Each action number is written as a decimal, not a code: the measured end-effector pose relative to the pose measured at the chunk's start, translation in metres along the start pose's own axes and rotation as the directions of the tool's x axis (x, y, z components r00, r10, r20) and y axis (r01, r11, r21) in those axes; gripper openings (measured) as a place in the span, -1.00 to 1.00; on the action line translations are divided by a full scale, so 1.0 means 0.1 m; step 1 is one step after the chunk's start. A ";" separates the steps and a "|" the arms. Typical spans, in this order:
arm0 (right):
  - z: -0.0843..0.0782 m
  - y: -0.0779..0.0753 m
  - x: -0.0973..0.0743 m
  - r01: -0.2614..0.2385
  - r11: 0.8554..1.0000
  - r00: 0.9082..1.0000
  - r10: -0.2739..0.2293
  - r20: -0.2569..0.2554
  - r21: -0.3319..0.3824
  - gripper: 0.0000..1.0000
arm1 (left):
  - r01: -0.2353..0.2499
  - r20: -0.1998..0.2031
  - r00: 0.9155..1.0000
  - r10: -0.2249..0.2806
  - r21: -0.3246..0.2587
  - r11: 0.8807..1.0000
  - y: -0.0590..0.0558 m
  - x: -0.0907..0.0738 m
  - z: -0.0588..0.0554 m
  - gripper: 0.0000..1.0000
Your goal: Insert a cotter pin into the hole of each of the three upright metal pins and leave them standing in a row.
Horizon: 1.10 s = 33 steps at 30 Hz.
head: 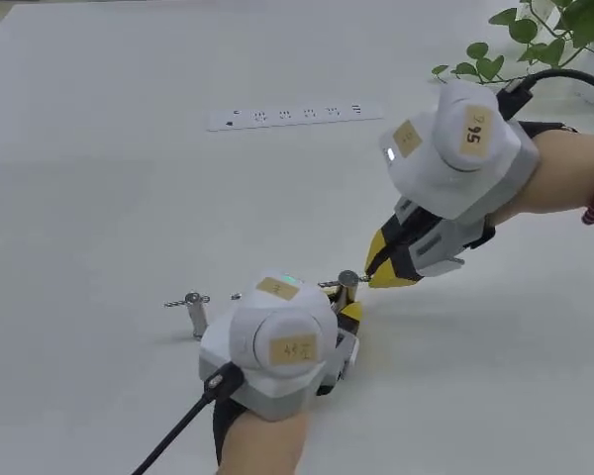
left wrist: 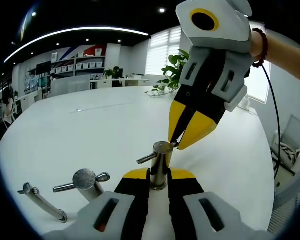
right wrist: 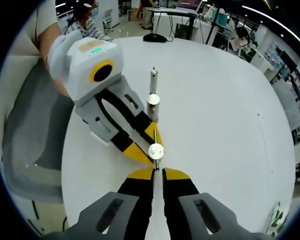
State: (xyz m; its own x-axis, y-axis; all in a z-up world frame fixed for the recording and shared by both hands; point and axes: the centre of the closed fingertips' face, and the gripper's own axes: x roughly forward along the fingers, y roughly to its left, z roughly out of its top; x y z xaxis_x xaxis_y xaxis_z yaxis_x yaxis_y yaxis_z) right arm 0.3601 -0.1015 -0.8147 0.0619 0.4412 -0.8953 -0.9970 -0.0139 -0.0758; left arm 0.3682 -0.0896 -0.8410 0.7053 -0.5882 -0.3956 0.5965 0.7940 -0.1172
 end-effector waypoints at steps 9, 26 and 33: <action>0.03 0.00 0.02 -0.010 1.000 1.000 0.010 0.016 -0.027 -0.90 | 0.003 -0.002 1.000 -0.003 0.002 1.000 0.00 0.00 0.00 -0.77; 0.02 0.02 0.02 -0.004 1.000 1.000 0.004 0.010 0.002 -0.90 | 0.001 -0.005 1.000 -0.001 0.004 1.000 0.00 0.00 -0.01 -0.76; 0.01 0.01 0.05 -0.004 1.000 1.000 0.004 0.013 0.027 -0.85 | 0.009 -0.017 1.000 -0.009 0.015 1.000 -0.01 -0.03 -0.02 -0.68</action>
State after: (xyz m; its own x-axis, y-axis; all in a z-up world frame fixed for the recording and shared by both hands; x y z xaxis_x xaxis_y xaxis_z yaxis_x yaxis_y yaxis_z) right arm 0.3590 -0.0978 -0.8190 0.0575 0.4529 -0.8897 -0.9982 0.0086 -0.0602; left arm 0.3649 -0.0884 -0.8415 0.6932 -0.5926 -0.4103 0.6087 0.7862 -0.1072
